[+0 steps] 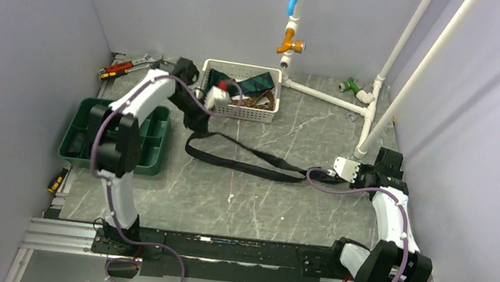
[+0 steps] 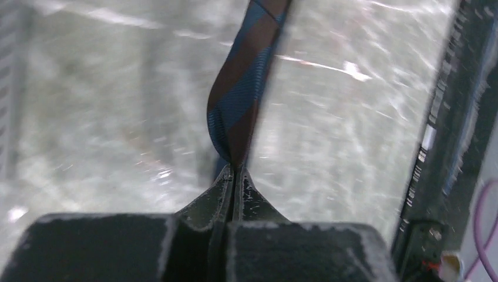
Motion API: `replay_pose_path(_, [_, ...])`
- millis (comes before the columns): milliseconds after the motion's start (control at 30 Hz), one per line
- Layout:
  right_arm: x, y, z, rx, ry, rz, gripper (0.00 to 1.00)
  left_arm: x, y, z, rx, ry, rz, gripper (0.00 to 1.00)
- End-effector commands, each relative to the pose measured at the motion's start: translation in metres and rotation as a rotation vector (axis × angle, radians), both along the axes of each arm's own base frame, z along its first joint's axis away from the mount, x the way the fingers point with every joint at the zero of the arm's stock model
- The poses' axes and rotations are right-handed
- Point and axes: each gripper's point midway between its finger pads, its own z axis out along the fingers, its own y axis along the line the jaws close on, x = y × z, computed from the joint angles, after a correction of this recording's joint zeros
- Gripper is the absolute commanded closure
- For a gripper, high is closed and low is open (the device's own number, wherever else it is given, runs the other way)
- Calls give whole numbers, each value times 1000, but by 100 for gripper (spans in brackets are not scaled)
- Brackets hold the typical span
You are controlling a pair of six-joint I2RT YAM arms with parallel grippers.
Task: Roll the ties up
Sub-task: Flatten out the tie at the center of the board.
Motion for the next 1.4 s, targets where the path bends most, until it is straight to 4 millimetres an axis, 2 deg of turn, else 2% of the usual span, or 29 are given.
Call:
replay_pose_path(0, [22, -12, -2, -48, -47, 65, 100, 56, 47, -36, 33, 259, 353, 90])
replay_pose_path(33, [22, -13, -4, -48, -39, 69, 100, 65, 56, -38, 57, 230, 381, 56])
replay_pose_path(67, [23, -13, -5, -46, -32, 73, 100, 68, 60, -37, 73, 190, 377, 38])
replay_pose_path(100, [24, -14, -5, -41, -27, 74, 100, 70, 63, -32, 74, 132, 373, 15])
replay_pose_path(133, [24, -13, -6, -34, -16, 80, 100, 70, 65, -31, 68, 69, 364, 3])
replay_pose_path(167, [24, -12, -7, -28, -5, 87, 100, 72, 64, -18, 45, -27, 334, 1])
replay_pose_path(267, [22, -9, -10, -18, 16, 100, 100, 46, 55, -10, -13, -279, 145, 1])
replay_pose_path(367, [18, -5, -10, -2, 29, 111, 100, 20, 41, -21, 19, -484, -78, 1])
replay_pose_path(467, [17, -2, -8, 18, 30, 111, 100, 5, 28, -48, 100, -492, -230, 6])
replay_pose_path(600, [16, 1, -7, 29, 31, 114, 100, 22, 10, -74, 197, -478, -230, 15])
replay_pose_path(667, [14, 1, -6, 32, 36, 110, 100, 32, 0, -78, 220, -509, -231, 18])
replay_pose_path(767, [13, 1, -5, 31, 39, 113, 100, 33, -4, -89, 255, -551, -283, 22])
replay_pose_path(833, [13, 1, -5, 26, 37, 116, 100, 28, -1, -100, 299, -541, -328, 32])
replay_pose_path(900, [13, -1, -5, 20, 40, 114, 100, 17, 5, -105, 326, -481, -371, 55])
replay_pose_path(967, [13, -4, -5, 12, 41, 112, 100, -3, 7, -97, 298, -407, -402, 87])
replay_pose_path(1000, [12, -7, -4, 8, 40, 112, 100, -16, 2, -88, 244, -377, -433, 98])
replay_pose_path(1067, [9, -12, -3, 2, 40, 116, 100, -46, -1, -63, 157, -327, -477, 100])
replay_pose_path(1133, [6, -18, -1, -3, 35, 125, 100, -74, -16, -26, 14, -253, -476, 100])
replay_pose_path(1167, [6, -20, 0, -6, 28, 136, 100, -80, -22, -8, -33, -220, -448, 100])
replay_pose_path(1233, [8, -20, 2, 2, 7, 166, 100, -78, -26, 16, -90, -154, -382, 100])
replay_pose_path(1300, [12, -18, 2, 7, -10, 194, 100, -51, -21, 17, -104, -67, -260, 100])
replay_pose_path(1333, [14, -15, 1, 11, -14, 212, 92, -31, -17, 15, -110, -25, -180, 100])
replay_pose_path(1367, [14, -13, 0, 12, -15, 226, 73, -9, -11, 11, -110, 12, -101, 100])
